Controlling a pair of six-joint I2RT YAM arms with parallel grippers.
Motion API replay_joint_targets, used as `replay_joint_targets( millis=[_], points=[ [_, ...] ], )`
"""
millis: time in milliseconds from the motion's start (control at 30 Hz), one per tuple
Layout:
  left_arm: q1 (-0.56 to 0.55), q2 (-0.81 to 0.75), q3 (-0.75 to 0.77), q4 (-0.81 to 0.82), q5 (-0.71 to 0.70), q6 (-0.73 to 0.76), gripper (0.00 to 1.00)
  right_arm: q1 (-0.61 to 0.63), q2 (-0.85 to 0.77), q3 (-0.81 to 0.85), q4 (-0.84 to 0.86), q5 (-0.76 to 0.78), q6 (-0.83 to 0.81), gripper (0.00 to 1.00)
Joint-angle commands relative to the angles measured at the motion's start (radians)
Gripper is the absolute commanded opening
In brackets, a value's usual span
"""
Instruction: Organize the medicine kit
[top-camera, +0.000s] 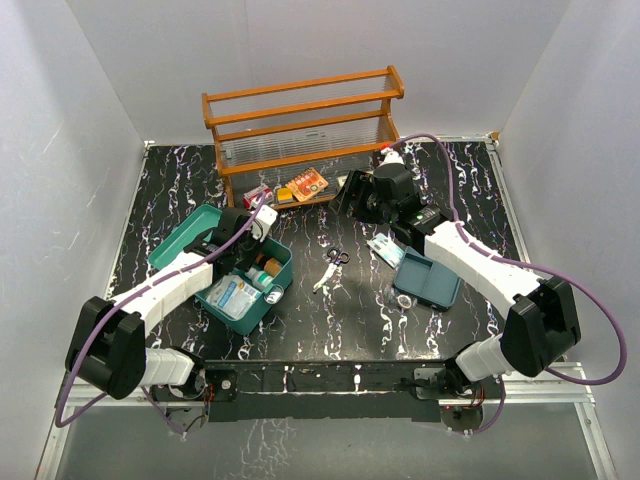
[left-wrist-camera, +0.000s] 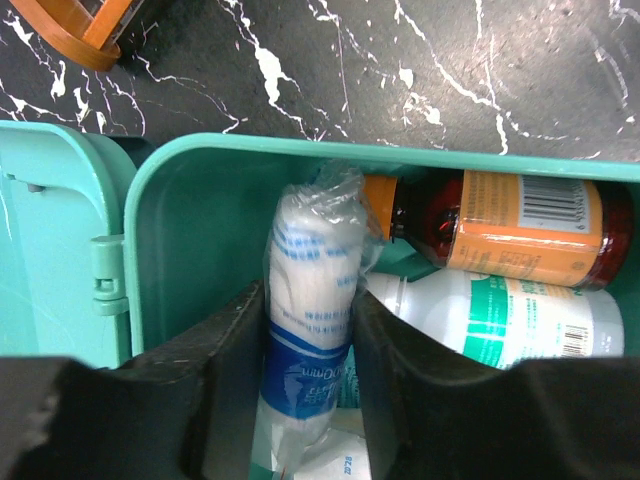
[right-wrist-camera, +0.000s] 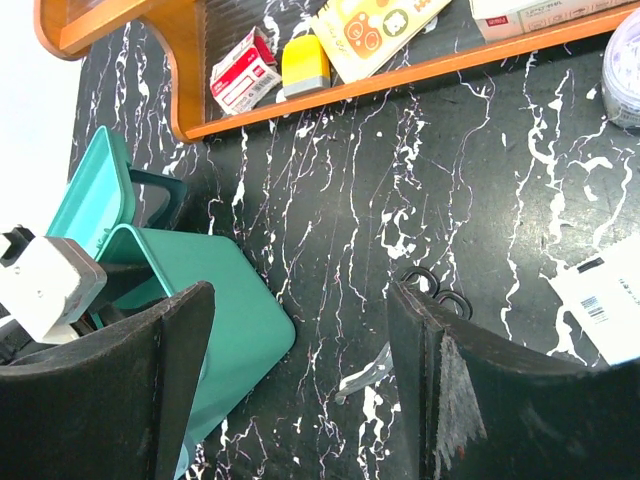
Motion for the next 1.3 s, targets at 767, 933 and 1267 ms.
replay_joint_targets(
  millis=[767,933,1267],
  points=[
    [-0.001,-0.034,0.000,0.161,0.024,-0.135,0.30,-0.012,0.000,0.020,0.053,-0.049,0.022,0.68],
    [-0.006,0.025,0.002,0.208,-0.040,-0.145,0.21,-0.016,0.000,0.020,0.052,-0.049,0.014,0.68],
    [-0.012,0.095,-0.021,0.213,-0.083,-0.155,0.13,-0.020,-0.005,0.017,0.052,-0.038,0.005,0.67]
  ],
)
